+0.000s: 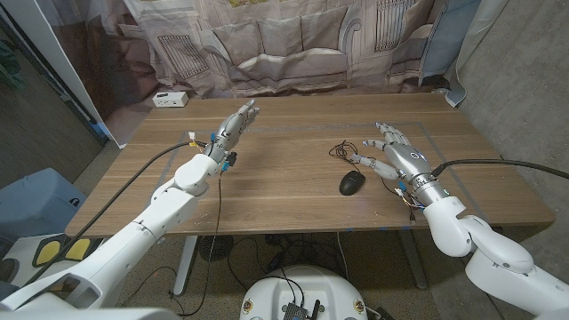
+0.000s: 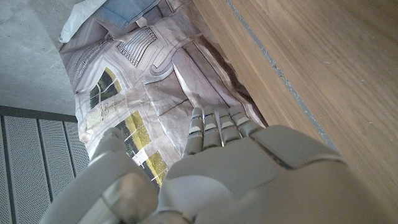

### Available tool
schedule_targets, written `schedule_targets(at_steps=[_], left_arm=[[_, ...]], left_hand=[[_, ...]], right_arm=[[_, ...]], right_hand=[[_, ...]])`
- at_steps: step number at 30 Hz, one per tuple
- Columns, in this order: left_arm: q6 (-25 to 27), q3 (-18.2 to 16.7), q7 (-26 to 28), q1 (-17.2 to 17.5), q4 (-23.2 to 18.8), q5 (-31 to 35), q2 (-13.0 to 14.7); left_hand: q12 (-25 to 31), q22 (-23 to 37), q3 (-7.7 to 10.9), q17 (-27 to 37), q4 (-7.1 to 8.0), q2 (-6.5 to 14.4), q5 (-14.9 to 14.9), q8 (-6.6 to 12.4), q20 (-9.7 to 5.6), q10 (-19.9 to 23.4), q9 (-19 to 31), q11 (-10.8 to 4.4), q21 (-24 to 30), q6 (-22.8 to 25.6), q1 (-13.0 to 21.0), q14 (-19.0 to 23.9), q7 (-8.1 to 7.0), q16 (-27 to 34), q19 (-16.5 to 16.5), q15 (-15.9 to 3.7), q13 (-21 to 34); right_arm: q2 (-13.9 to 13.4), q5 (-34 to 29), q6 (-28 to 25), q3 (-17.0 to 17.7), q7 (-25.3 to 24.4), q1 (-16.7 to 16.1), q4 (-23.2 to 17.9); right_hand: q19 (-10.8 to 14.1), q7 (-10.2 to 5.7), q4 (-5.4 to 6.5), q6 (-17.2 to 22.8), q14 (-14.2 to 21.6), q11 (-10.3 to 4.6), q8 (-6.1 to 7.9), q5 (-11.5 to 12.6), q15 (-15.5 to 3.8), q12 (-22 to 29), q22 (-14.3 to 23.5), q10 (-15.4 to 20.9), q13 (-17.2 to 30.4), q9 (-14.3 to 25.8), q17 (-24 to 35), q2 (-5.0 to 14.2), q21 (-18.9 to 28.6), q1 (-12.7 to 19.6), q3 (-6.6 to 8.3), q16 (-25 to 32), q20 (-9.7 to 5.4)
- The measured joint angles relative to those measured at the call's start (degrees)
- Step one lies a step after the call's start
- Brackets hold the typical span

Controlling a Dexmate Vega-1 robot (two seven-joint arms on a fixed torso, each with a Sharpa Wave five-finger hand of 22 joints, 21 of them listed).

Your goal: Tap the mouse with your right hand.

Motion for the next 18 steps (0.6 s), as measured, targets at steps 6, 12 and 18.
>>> schedule_targets(at_steps=[6,12,18], left_arm=[[0.56,-0.01,0.11,0.23,-0.3,-0.07,0.11],[0.56,-0.01,0.11,0.32,-0.73,-0.07,0.27],[1.3,-0.01,0.18,0.34,-1.03,-0.1,0.39]], left_hand=[[0.0,0.0,-0.03,0.0,-0.03,0.0,0.0,0.0,0.0,0.0,0.0,0.0,0.0,0.0,0.0,0.0,0.0,0.0,0.0,0.0,0.0],[0.0,0.0,-0.25,0.0,-0.24,0.0,0.0,0.0,0.27,0.0,0.0,0.0,0.0,0.0,0.0,0.0,0.0,0.0,-0.28,0.0,0.0],[0.0,0.0,-0.25,0.0,-0.24,0.0,0.0,0.0,0.27,0.0,0.0,0.0,0.0,0.0,0.0,0.0,0.0,0.0,-0.27,0.0,0.0]], right_arm=[[-0.94,0.73,-0.76,-0.63,0.76,0.4,-0.27],[-0.94,1.35,-1.37,-0.63,1.31,0.4,-0.27],[-2.3,1.65,-2.14,-2.44,1.62,1.79,-0.31]], right_hand=[[-0.62,0.0,0.15,0.0,0.0,0.0,0.0,0.0,0.0,0.0,0.0,-0.61,0.0,0.0,0.0,-0.01,0.0,-0.01,0.16,0.0,0.0],[-1.32,0.0,-0.02,0.0,0.0,0.0,0.0,0.0,0.0,0.0,-0.01,-0.61,-0.01,0.0,0.0,0.29,0.0,0.29,0.33,0.28,0.1],[-1.32,0.0,-0.18,0.0,0.01,-0.2,0.0,0.0,0.0,0.01,-0.01,-0.81,-0.01,-0.01,-0.01,0.6,0.29,0.6,0.49,0.28,0.1]])
